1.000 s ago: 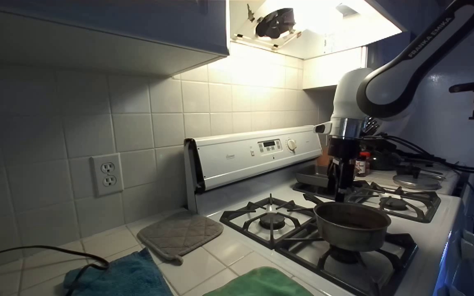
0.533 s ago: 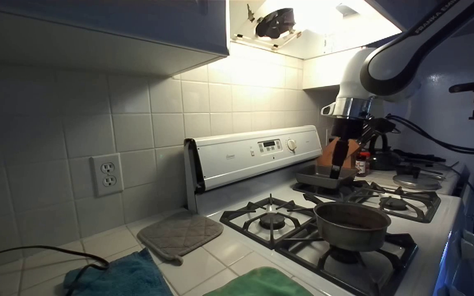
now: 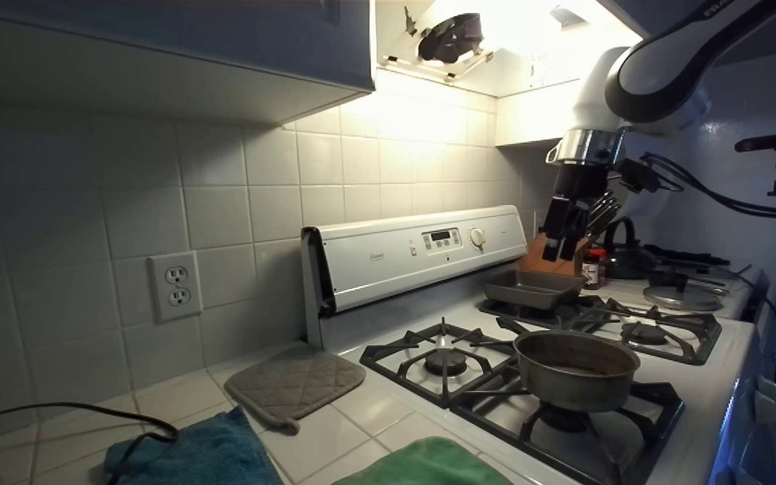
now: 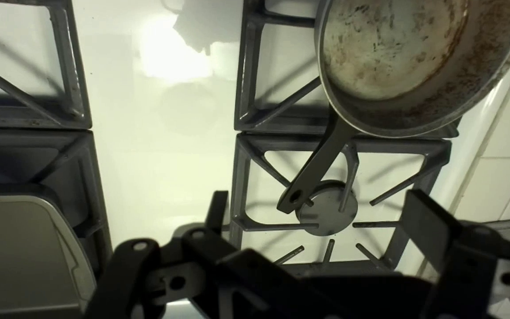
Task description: Take the lid off the pot and place the pot on the bottom left plate
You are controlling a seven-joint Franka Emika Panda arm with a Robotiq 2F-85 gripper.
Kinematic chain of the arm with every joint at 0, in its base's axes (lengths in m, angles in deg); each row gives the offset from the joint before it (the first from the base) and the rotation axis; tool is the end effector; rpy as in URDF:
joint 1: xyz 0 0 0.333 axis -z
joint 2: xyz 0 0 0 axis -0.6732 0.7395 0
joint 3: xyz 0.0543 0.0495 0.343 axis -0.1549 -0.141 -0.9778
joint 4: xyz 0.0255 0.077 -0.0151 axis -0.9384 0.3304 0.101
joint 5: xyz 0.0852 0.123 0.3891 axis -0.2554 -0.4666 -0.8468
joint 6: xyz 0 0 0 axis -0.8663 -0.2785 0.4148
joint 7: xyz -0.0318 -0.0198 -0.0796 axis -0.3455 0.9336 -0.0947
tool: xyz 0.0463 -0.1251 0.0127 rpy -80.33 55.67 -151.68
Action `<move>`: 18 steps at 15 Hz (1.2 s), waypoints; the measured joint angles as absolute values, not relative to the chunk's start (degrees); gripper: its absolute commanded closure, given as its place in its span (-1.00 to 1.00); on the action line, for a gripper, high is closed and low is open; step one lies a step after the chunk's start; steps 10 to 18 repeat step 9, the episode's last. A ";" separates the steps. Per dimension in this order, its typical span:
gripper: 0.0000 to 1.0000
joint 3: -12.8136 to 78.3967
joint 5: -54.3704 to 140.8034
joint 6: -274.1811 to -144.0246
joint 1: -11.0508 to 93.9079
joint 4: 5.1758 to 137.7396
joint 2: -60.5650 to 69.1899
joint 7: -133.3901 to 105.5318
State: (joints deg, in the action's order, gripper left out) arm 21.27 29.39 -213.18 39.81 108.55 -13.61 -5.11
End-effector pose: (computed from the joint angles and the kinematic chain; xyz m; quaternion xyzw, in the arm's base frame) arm 0.5478 0.1017 0.3836 -0.9918 -0.0586 -0.0885 0.0719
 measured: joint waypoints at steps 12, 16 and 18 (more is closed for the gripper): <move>-1.00 21.36 29.40 -213.18 39.45 110.83 -16.23 -8.09; -1.00 21.36 29.40 -213.18 39.45 110.83 -16.23 -8.09; -1.00 21.36 29.40 -213.18 39.45 110.83 -16.23 -8.09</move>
